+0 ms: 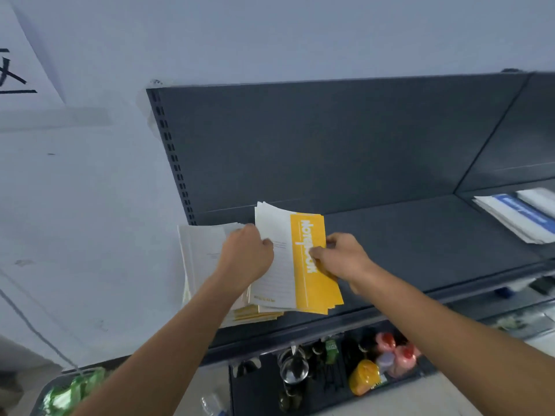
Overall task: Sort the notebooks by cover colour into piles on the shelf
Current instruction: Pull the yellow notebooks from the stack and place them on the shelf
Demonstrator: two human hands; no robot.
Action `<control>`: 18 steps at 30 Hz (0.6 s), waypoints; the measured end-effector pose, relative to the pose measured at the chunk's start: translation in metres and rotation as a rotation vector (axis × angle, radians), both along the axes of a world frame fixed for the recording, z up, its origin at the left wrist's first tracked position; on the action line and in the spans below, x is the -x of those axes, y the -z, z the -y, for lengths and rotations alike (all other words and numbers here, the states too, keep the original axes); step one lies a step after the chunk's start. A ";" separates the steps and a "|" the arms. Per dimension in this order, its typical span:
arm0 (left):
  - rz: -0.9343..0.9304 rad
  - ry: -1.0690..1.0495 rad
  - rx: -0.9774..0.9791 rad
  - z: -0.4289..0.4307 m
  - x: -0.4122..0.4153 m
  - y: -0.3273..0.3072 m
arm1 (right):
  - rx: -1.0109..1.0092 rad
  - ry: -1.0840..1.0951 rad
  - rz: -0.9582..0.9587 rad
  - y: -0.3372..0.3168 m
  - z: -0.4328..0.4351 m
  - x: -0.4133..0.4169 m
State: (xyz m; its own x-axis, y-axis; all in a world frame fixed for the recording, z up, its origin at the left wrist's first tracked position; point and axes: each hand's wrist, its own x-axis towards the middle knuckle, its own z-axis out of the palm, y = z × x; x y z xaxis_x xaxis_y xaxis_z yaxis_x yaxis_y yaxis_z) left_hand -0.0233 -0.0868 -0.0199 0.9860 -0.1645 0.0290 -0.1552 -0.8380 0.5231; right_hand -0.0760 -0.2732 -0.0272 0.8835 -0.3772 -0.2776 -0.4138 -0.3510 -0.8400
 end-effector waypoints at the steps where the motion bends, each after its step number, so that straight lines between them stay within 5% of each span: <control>1: -0.004 0.029 -0.005 0.016 0.000 0.003 | 0.016 0.033 -0.011 0.001 0.013 0.006; 18: 0.022 0.422 -0.062 0.326 0.054 0.002 | 0.440 0.286 -0.084 0.000 0.291 0.119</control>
State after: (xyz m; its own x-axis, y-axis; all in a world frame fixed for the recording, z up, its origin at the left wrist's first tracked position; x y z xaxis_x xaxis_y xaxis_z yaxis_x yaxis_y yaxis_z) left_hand -0.0777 -0.4133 -0.0214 0.8313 -0.5552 0.0269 -0.5017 -0.7284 0.4666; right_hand -0.1948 -0.5638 -0.0274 0.7098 -0.6966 -0.1045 -0.6042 -0.5258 -0.5987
